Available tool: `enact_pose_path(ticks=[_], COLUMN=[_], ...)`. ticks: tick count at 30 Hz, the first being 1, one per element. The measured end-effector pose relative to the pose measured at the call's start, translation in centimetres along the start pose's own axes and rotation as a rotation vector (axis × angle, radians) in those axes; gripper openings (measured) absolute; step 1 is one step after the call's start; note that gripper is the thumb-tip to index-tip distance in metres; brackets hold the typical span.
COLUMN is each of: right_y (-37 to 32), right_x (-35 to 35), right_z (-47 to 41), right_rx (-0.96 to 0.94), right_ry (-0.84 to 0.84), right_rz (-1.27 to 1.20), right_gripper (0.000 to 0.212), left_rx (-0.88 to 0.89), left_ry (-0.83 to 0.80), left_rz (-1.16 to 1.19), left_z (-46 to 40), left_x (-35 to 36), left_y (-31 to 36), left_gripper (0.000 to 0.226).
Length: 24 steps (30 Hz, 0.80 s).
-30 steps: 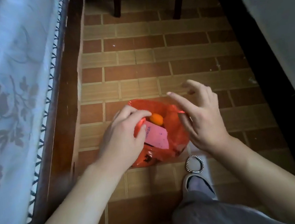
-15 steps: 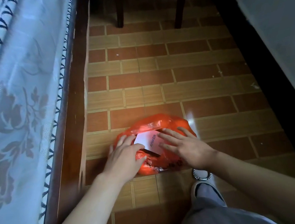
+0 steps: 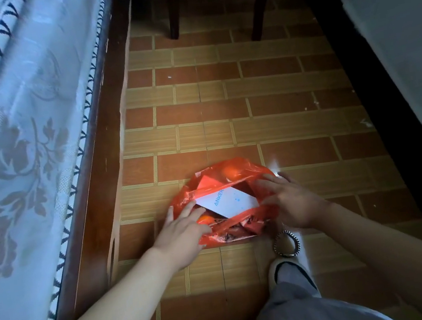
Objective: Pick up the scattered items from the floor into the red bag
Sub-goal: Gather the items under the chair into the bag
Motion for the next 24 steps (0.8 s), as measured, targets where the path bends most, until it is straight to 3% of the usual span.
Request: enact_pose_path(ticks=[7, 11, 15, 16, 18, 21, 24], right_y=[3.3, 3.1, -0.5, -1.4, -2.4, -1.5, 0.9], right_x=[-0.1, -3.1, -5.8, -5.8, -4.9, -1.9, 1.0], right_z=[3.2, 3.5, 2.3, 1.8, 0.7, -0.4, -0.5], right_rx=[0.114, 0.200, 0.127, 0.099, 0.061, 0.059, 0.045], right_ry=[0.192, 0.397, 0.604, 0.592, 0.498, 0.239, 0.033], right_rz=[-0.068, -0.113, -0.067, -0.044, 0.009, 0.077, 0.118], right_gripper=[0.026, 0.022, 0.020, 0.031, 0.058, 0.094, 0.111], left_rx=[0.054, 0.079, 0.067, 0.078, 0.103, 0.083, 0.060], left_ry=[0.001, 0.058, 0.222, 0.257, 0.300, 0.324, 0.294], left_rz=[0.093, 0.174, 0.218, 0.206, 0.133, 0.018, -0.054], left_z=[-0.5, -1.3, -1.5, -1.6, -1.9, -2.5, -3.2], left_x=[-0.2, -0.9, -2.6, -3.0, -3.6, -4.2, -3.8], left_y=[1.4, 2.2, 2.0, 2.2, 2.7, 2.7, 2.0], left_gripper=[0.019, 0.029, 0.030, 0.027, 0.046, 0.071, 0.087])
Point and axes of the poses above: each hand's wrist, its own z-axis away from the middle knuckle, its own x-axis out of the palm, y = z × x, the point moved 9 cm from there along -z, towards the middle knuckle, and after that the axes turned 7 degrees about y, right-handed, at the moved point
